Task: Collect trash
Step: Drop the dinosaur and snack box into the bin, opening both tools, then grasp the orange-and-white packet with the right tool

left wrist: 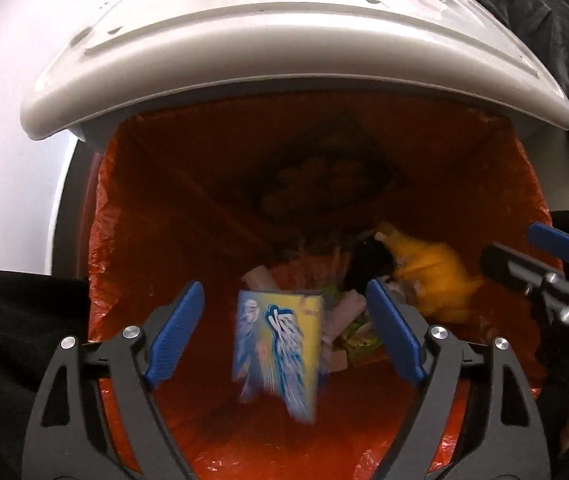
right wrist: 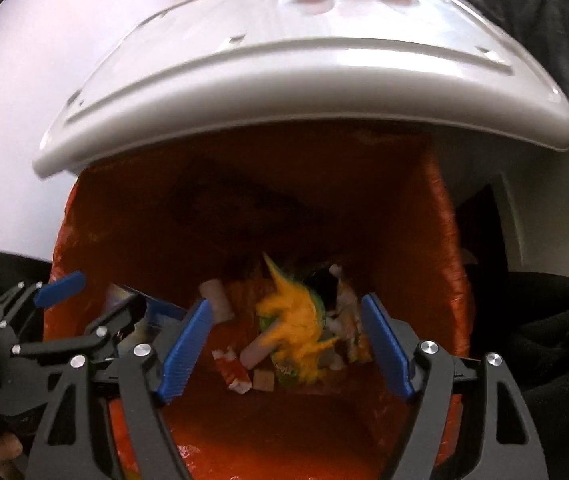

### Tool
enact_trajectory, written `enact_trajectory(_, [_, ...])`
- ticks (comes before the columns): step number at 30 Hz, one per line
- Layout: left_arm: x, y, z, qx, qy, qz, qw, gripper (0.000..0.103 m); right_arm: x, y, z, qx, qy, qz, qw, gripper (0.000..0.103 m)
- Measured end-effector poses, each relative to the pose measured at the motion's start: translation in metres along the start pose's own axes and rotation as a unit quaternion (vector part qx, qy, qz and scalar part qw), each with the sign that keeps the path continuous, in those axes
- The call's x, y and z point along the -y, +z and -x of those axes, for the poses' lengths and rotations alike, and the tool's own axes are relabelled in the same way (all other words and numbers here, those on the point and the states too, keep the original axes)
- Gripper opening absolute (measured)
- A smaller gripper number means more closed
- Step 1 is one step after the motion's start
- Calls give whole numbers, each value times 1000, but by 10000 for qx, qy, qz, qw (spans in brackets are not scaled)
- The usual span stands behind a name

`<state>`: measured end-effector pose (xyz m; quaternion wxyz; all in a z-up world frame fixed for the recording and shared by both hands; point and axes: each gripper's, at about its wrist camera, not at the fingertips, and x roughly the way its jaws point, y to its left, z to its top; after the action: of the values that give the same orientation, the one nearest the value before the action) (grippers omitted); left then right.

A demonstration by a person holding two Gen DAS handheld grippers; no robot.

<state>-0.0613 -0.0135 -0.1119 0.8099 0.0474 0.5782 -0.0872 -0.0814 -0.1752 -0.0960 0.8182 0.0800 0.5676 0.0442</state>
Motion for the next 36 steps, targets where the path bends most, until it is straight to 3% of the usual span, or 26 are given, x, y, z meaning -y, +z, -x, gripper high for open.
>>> enact_trajectory(11, [-1, -1, 12, 168, -56, -3, 9998, 82, 16, 5, 12, 154, 151, -350, 9992, 79])
enact_trajectory(15, [4, 9, 46, 750, -187, -157, 9969, 82, 21, 14, 30, 367, 259, -297, 9985, 81])
enact_trajectory(18, [6, 21, 70, 1173, -138, -321, 9925, 88, 21, 30, 47, 569, 288, -90, 9979, 85])
enact_trajectory(24, [9, 71, 111, 1910, -283, -547, 9797, 92, 33, 94, 78, 1034, 156, 479, 9934, 86])
enact_trajectory(30, [13, 140, 116, 2075, -454, -593, 9754, 92, 59, 191, 95, 1655, 18, 994, 9812, 89])
enact_trajectory(36, [6, 198, 92, 2184, -448, -353, 9742, 92, 77, 293, 64, 1655, -534, 1912, 9660, 93])
